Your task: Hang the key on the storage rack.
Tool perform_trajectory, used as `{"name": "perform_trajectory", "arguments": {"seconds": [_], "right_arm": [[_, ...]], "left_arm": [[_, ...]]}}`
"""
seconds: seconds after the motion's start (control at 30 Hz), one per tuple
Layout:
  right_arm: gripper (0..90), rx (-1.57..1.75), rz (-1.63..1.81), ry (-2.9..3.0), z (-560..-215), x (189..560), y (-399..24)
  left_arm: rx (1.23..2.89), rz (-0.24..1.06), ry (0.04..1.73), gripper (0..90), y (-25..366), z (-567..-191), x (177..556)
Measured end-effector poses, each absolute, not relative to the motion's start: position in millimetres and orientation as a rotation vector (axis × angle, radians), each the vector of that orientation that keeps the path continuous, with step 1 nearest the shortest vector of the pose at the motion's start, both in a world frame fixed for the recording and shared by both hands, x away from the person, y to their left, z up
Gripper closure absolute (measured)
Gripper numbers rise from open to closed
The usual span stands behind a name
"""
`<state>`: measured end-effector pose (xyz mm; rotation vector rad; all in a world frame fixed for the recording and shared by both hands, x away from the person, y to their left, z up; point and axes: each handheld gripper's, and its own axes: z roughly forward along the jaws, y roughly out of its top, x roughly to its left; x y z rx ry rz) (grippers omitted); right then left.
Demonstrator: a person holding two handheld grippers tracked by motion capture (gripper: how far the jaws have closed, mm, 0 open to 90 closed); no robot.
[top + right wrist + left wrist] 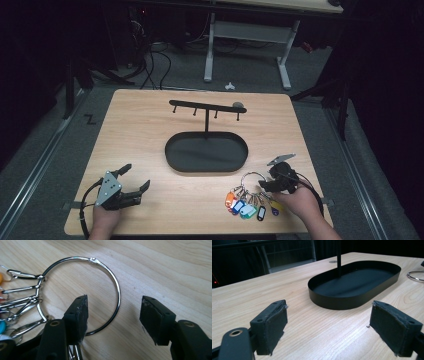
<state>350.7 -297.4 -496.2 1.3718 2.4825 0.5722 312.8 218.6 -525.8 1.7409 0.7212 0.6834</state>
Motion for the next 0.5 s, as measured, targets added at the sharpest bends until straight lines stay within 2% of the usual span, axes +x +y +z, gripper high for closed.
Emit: {"name": "perform_trajectory", "arguments": {"seconds": [0.17, 0.23, 0.5], "right_arm": [[43.2, 1.341, 0.493, 2.575, -487.4, 361.4, -295.1], [47.4, 1.358, 0.455, 2.605, -484.4, 366.3, -294.0], [47.2, 1.238, 0.289, 2.685, -478.8, 379.8, -272.8]], "left_arm": [[1.754, 0.683, 0.712, 15.0, 217.9, -525.9, 312.1], [1.746, 0.681, 0.726, 15.0, 218.2, -525.9, 313.1], [1.743, 0.685, 0.727, 15.0, 218.2, -525.7, 314.1]]}}
